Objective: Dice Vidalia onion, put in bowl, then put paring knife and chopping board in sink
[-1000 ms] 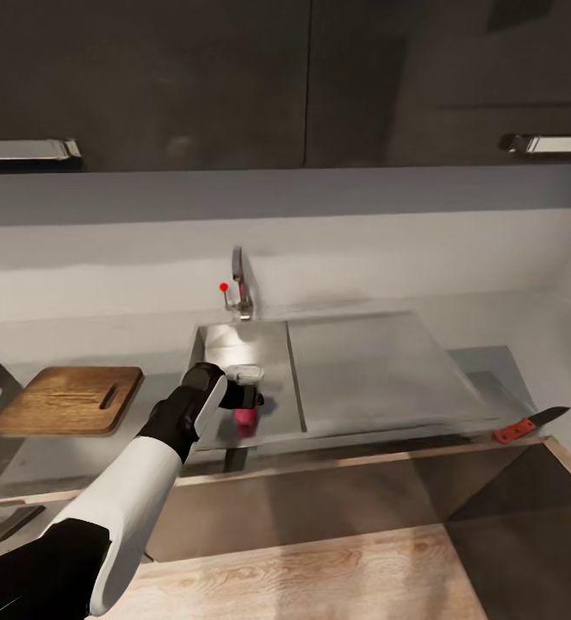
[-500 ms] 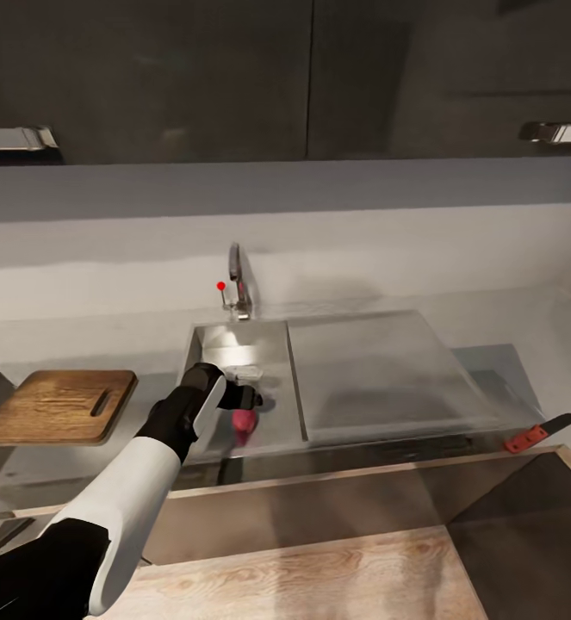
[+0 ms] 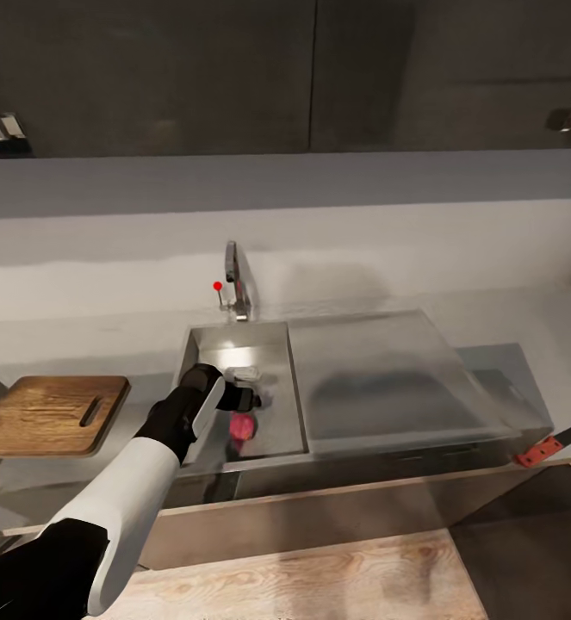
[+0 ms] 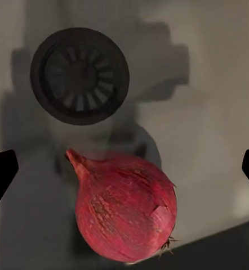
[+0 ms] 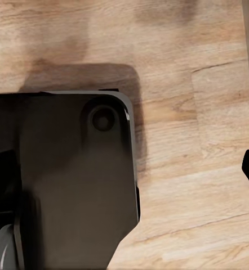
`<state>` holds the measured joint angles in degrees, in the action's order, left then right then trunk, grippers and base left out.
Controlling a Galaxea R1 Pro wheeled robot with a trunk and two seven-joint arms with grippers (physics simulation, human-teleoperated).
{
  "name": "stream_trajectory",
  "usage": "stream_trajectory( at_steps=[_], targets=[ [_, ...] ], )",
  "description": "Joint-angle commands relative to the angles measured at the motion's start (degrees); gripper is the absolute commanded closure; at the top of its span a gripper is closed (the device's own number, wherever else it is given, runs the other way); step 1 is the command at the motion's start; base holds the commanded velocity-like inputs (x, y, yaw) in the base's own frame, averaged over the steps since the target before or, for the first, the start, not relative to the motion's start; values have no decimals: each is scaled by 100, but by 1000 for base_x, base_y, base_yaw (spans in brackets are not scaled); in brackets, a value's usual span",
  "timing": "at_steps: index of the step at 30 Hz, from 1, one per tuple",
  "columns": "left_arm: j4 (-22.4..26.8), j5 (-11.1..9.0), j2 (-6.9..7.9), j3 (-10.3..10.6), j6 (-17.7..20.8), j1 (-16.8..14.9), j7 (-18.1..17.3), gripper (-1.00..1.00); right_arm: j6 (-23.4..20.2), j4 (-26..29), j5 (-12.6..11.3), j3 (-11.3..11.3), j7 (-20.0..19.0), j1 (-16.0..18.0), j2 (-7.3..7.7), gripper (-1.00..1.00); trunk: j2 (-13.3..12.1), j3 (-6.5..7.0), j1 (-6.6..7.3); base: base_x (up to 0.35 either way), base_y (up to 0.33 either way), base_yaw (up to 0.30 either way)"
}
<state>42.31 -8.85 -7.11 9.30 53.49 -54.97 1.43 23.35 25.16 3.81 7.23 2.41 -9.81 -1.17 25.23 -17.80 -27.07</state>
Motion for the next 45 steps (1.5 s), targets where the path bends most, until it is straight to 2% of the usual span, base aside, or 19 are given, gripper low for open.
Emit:
stream_trajectory(
  at_steps=[1, 45],
  targets=[
    [2, -29, 3, 10, 21, -5, 15, -100, 5, 12, 41, 24, 13, -3, -6, -100, 10, -18, -3, 11, 0, 0],
    [-59, -29, 26, 10, 21, 4, 15, -100, 4, 8, 41, 24, 14, -3, -6, -100, 10, -428, -3, -11, 0, 0]
  ],
)
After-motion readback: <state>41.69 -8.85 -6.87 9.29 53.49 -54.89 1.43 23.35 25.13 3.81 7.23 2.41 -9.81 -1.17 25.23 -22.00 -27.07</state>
